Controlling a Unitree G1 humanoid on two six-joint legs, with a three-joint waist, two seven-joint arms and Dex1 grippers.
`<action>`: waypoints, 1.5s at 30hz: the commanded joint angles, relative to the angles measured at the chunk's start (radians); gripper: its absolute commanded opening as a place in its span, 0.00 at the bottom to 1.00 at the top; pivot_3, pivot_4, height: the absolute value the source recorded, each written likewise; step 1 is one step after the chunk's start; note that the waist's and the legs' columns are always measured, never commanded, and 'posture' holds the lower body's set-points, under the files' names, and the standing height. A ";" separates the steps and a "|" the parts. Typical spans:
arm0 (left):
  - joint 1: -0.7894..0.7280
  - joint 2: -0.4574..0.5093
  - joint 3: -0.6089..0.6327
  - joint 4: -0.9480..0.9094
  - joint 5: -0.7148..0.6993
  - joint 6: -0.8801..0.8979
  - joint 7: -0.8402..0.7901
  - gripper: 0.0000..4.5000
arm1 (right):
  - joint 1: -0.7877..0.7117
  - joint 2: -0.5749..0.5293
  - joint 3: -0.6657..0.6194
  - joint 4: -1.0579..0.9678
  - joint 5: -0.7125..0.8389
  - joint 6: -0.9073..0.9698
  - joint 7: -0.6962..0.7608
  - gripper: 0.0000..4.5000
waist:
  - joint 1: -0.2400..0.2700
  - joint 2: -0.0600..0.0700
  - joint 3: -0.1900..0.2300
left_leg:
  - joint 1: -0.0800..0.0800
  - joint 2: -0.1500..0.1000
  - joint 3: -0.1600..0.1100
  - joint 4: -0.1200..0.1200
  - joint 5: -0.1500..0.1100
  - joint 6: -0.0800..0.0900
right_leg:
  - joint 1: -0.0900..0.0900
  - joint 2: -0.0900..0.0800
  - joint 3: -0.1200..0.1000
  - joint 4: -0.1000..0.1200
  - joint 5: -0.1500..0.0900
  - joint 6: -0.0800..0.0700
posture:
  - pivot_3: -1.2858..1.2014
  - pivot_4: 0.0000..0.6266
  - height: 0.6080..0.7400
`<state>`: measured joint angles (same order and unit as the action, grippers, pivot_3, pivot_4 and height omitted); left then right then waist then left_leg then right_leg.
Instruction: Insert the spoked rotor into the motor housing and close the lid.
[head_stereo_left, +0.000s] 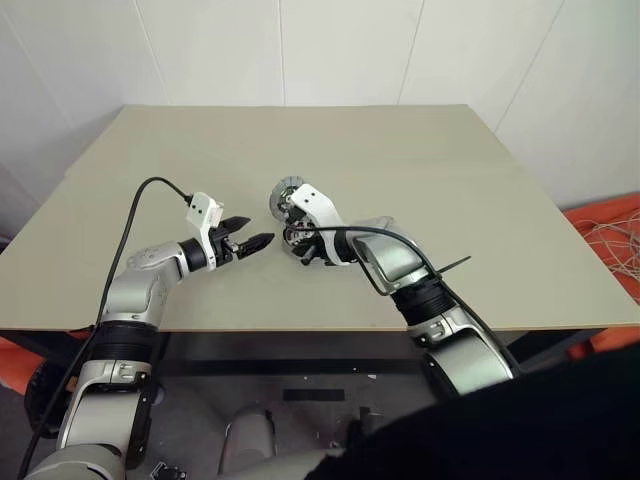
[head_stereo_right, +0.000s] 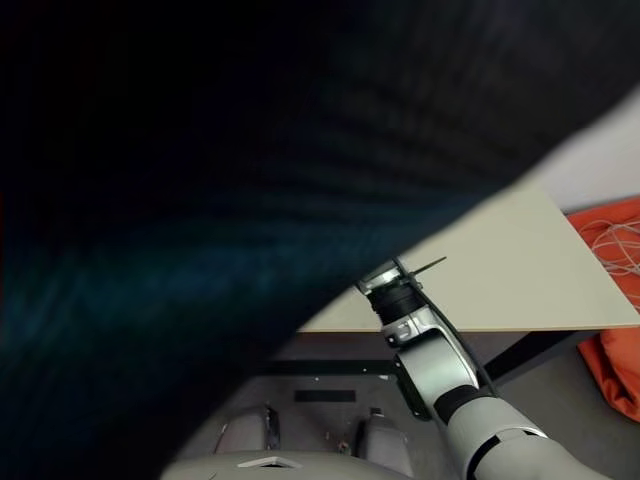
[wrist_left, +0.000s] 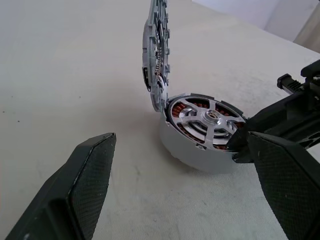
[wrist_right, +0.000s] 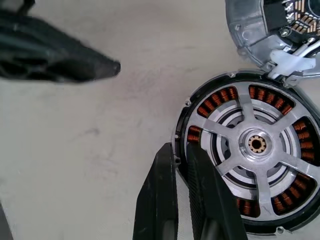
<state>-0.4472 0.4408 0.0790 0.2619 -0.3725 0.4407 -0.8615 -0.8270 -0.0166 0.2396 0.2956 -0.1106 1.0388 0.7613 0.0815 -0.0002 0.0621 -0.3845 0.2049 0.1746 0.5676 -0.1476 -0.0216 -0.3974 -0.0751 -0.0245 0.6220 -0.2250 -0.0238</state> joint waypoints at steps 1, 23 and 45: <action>-0.003 0.016 0.021 -0.046 -0.010 -0.012 0.007 0.99 | -0.042 0.046 -0.053 -0.035 0.070 0.112 -0.053 0.02 | 0.003 0.000 0.000 | 0.000 0.000 0.000 -0.001 0.000 0.000 | 0.000 0.000 0.000 -0.001 0.000 0.000 | 0.52 0.00 1.00; -0.008 0.027 0.024 -0.039 -0.011 -0.023 0.018 0.99 | -0.054 0.075 0.012 -0.099 0.141 0.147 -0.207 0.02 | 0.011 0.000 0.000 | 0.002 0.001 0.000 -0.009 0.006 -0.013 | -0.003 0.001 0.000 0.000 -0.003 -0.003 | 0.52 0.00 1.00; -0.018 0.020 0.018 -0.019 -0.007 -0.031 0.012 0.99 | -0.049 -0.025 0.019 -0.152 0.084 0.095 -0.445 0.02 | 0.018 0.000 0.000 | 0.001 0.001 0.000 -0.008 0.008 -0.016 | -0.003 0.001 0.000 0.001 -0.002 -0.002 | 0.52 0.00 1.00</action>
<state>-0.4355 0.4581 0.0868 0.2595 -0.3727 0.4323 -0.8439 -0.8651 -0.0447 0.2774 0.1530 -0.0214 1.1553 0.3327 0.0990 -0.0004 0.0620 -0.3832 0.2054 0.1742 0.5599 -0.1397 -0.0376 -0.4008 -0.0740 -0.0250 0.6234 -0.2274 -0.0257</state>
